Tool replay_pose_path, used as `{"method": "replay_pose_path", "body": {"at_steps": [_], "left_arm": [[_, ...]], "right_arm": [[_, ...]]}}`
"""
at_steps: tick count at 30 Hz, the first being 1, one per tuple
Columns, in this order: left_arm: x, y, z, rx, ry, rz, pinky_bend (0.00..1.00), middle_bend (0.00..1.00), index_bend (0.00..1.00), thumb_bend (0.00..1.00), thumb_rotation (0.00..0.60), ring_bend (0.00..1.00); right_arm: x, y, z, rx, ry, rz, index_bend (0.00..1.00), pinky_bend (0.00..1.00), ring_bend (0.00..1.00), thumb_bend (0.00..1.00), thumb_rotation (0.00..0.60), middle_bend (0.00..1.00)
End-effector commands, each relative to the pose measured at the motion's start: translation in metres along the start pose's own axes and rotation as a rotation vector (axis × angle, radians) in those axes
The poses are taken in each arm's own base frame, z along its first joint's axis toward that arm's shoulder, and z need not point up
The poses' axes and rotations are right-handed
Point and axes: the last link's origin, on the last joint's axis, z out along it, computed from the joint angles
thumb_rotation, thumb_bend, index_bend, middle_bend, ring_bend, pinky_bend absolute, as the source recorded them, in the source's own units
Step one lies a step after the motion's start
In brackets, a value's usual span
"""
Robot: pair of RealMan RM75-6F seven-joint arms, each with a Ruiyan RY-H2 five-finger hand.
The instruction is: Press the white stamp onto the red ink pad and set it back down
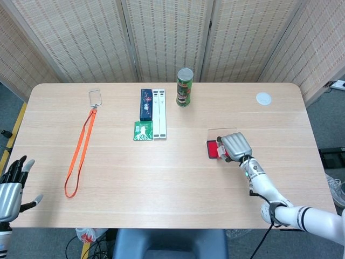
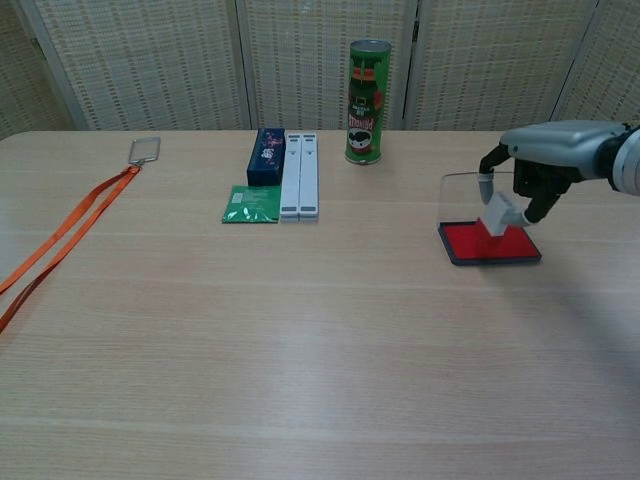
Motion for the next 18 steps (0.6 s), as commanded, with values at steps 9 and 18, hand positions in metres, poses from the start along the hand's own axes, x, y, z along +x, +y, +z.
{"method": "replay_pose_path", "body": {"at_steps": [9, 18], "left_arm": [[0.001, -0.001, 0.000, 0.007, 0.004, -0.001, 0.26, 0.01, 0.00, 0.20, 0.600, 0.05], [0.002, -0.001, -0.002, 0.003, 0.008, -0.005, 0.26, 0.01, 0.00, 0.20, 0.600, 0.05]], "right_arm": [[-0.026, -0.012, -0.022, 0.069, -0.060, -0.073, 0.90, 0.99, 0.77, 0.31, 0.600, 0.91], [-0.039, -0.012, -0.018, 0.072, -0.094, -0.080, 0.90, 0.97, 0.74, 0.30, 0.600, 0.88]]}}
